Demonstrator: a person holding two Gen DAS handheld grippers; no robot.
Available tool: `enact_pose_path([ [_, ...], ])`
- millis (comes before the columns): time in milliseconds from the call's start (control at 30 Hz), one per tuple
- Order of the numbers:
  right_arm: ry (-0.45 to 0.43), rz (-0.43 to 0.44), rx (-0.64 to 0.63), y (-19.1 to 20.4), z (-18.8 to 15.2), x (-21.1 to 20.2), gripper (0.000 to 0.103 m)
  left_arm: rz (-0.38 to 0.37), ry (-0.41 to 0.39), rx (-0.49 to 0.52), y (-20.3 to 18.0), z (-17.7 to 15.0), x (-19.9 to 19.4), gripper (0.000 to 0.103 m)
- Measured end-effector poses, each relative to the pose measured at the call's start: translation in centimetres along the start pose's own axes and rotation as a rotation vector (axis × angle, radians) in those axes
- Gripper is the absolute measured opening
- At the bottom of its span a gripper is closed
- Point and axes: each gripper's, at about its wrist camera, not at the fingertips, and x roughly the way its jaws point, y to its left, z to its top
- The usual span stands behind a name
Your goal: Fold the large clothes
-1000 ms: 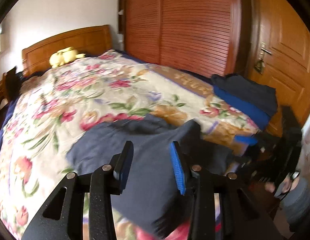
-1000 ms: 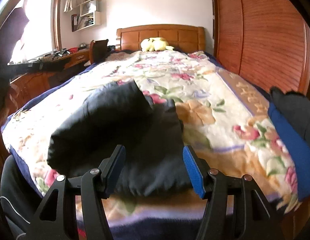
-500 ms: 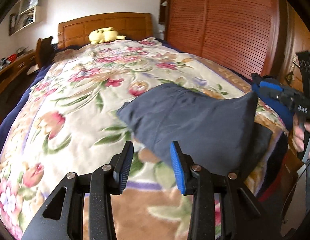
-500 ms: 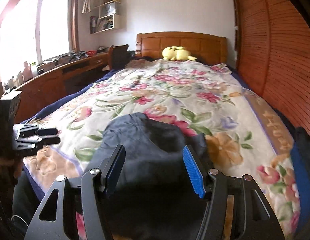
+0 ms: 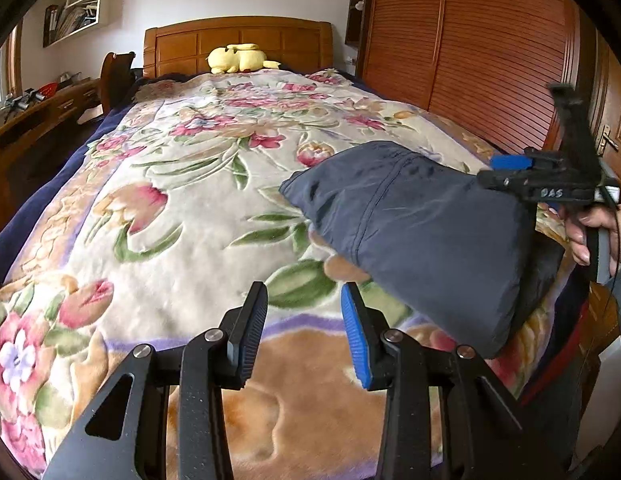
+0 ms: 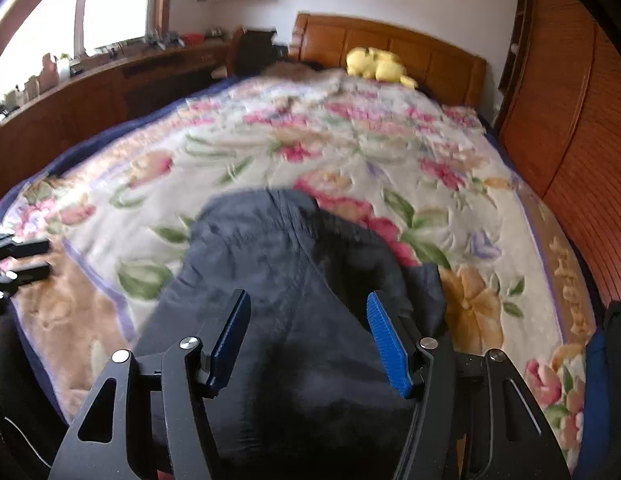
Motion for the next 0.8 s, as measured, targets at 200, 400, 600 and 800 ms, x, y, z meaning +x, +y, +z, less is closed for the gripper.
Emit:
enact_pose_path([
  [200, 0.109, -0.021, 0.026, -1.4, -0.9, 2.8, 0.077, -0.010, 0.010, -0.016, 0.6, -0.9, 0.2, 0.039],
  [400, 0.178, 0.063, 0.095, -2.0, -1.6, 4.5, 0.077, -0.025, 0.030, -0.019, 0.0, -1.7, 0.8, 0.039],
  [600, 0.169, 0.118, 0.146, -3.1, -2.0, 4.6, 0.077, -0.035, 0.048, 0.003, -1.0, -1.9, 1.4, 0.039],
  [800, 0.161, 0.124, 0.150, -3.2, -2.9, 4.6, 0.077, -0.040, 0.052, 0.013, -1.6, -1.8, 1.5, 0.039],
])
